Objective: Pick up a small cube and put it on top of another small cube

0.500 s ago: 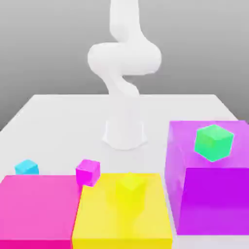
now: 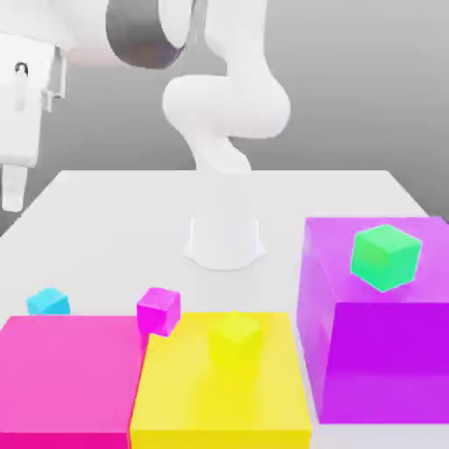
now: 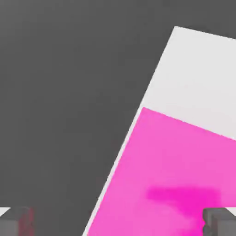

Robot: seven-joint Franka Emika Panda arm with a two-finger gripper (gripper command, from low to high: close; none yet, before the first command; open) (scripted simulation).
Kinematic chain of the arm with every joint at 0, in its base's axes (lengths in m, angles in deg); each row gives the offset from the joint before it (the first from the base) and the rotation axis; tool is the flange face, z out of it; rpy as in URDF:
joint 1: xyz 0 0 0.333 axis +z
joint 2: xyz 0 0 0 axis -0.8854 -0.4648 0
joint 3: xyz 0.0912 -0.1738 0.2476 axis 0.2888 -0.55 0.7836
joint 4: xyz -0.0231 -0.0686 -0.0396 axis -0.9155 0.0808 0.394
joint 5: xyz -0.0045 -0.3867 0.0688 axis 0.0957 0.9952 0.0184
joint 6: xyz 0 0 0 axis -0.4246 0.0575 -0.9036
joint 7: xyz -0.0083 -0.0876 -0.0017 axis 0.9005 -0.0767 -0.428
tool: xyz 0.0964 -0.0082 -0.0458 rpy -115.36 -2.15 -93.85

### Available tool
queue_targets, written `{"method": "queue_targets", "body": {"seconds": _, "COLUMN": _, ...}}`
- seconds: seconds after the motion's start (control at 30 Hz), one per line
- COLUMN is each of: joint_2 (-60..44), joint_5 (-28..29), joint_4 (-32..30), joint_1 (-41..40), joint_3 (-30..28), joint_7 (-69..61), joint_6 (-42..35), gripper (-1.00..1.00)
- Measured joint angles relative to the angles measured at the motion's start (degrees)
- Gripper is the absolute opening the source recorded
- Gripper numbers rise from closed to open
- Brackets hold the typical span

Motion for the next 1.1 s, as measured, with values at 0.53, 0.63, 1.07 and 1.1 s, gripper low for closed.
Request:
{"method": "queue_targets", "body": {"seconds": 0.53, "joint_2": -30.6, "joint_5": -9.2, "joint_4": -6.8, "joint_1": -17.8, "joint_3": 0.5, "joint_7": 18.8, "joint_6": 20.7, "gripper": -1.0}}
{"method": "queue_targets", "body": {"seconds": 0.63, "joint_2": -30.6, "joint_5": -9.2, "joint_4": -6.8, "joint_1": -17.8, "joint_3": 0.5, "joint_7": 18.8, "joint_6": 20.8, "gripper": -1.0}}
{"method": "queue_targets", "body": {"seconds": 1.07, "joint_2": -15.4, "joint_5": -1.1, "joint_4": -8.9, "joint_1": -9.6, "joint_3": -0.5, "joint_7": 20.0, "joint_6": 7.9, "gripper": -1.0}}
{"method": "queue_targets", "body": {"seconds": 1.1, "joint_2": -14.0, "joint_5": -1.4, "joint_4": -8.7, "joint_1": -7.2, "joint_3": 0.9, "joint_7": 17.7, "joint_6": 6.4, "gripper": -1.0}}
